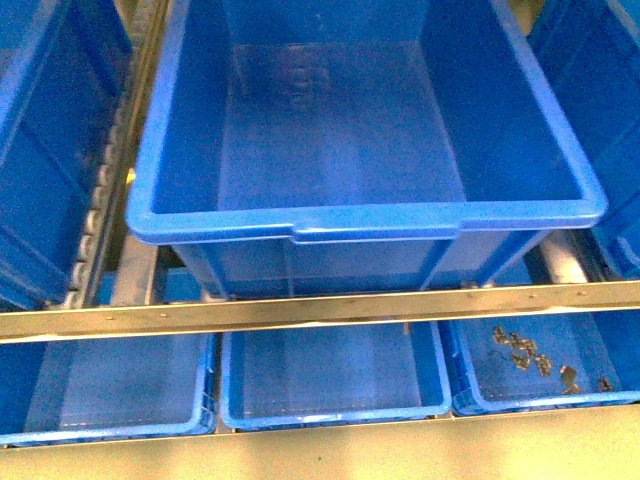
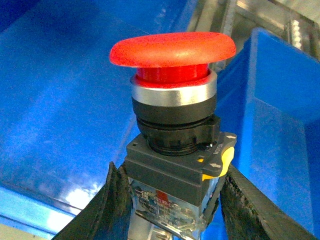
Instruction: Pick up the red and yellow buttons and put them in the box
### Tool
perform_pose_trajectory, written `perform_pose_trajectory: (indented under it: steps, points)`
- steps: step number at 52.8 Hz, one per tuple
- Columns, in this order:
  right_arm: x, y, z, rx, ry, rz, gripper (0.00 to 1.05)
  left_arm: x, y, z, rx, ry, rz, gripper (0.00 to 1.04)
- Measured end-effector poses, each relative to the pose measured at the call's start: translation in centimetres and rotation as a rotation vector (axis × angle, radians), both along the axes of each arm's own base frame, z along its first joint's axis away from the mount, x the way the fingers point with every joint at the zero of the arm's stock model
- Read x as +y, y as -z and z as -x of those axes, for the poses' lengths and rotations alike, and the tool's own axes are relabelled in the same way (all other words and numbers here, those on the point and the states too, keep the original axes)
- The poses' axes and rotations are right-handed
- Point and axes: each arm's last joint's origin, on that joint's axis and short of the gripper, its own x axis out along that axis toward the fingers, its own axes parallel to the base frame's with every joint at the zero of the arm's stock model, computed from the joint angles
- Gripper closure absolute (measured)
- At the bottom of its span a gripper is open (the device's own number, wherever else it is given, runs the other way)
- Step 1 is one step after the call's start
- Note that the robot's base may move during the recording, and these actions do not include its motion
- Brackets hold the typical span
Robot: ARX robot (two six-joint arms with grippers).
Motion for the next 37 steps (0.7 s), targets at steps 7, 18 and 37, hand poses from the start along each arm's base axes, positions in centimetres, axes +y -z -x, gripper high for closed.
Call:
perform_pose_trajectory:
  steps: [7,18,37]
  points:
    - [0.0,0.1,0.1,0.001,0.005,-0.002,0.64,0.3,-0.3,0.8,-0.013,-0.003,0.002,1.02]
    - [0.1,0.0,0.1,-0.005,0.009,-0.013,0.64,1.6,-0.6,1.4,-0.026,0.002,0.002,1.02]
    - [0.4,-0.3,0.0,-0.041,0.018,-0.023,0.64,1.7,-1.1,2.9,-0.044,0.005,0.0,1.02]
